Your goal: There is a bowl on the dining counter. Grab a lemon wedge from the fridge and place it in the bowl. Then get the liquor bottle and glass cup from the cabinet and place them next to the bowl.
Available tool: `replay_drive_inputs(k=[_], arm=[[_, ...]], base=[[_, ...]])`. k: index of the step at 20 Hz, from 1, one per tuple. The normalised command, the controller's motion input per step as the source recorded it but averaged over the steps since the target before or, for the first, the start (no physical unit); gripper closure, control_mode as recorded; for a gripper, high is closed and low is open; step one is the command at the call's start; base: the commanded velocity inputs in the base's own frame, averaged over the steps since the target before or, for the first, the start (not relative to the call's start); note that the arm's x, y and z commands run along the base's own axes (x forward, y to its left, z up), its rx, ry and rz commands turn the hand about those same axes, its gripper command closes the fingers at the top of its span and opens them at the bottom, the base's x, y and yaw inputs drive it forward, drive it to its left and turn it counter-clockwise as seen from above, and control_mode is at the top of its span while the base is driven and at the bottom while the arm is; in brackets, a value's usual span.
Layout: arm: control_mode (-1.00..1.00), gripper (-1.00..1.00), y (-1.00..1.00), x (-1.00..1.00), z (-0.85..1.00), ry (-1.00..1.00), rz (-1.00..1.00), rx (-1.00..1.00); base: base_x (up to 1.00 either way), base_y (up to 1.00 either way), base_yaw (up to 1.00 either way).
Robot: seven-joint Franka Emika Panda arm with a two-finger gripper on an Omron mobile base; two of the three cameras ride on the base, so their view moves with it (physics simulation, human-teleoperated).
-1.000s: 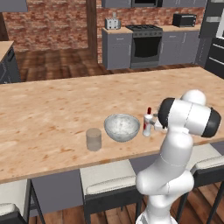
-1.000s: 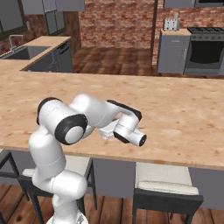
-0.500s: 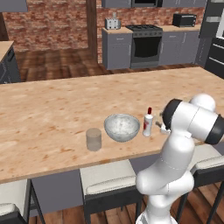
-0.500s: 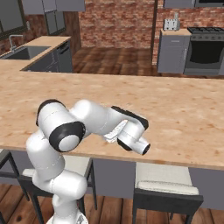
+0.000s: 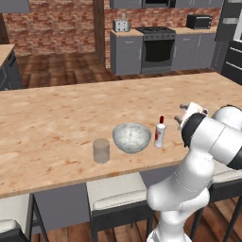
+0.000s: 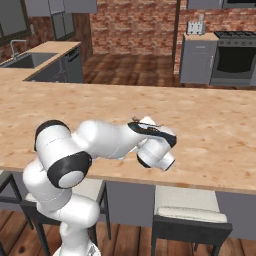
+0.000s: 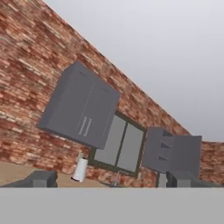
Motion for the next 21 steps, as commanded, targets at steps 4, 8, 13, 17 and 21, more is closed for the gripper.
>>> replay_drive_inputs(k=[4,8,13,17,21], arm=[[-1.00,-1.00,0.00,-0.14,1.00,-0.13,0.00,0.01],[-1.00,-1.00,0.01,-0.21,1.00,-0.06,-0.04,-0.11],[-1.00,-1.00,0.05,-0.32,1.00,0.00,-0.08,-0.31],[-1.00,-1.00,0.00,-0.58,0.99,0.00,-0.10,-0.40],[-1.00,-1.00,0.00,-0.89,0.74,0.00,-0.07,-0.41]], base=[[0.00,0.00,0.00],[0.00,0.00,0.00],[0.00,0.00,0.00],[0.00,0.00,0.00],[0.00,0.00,0.00]])
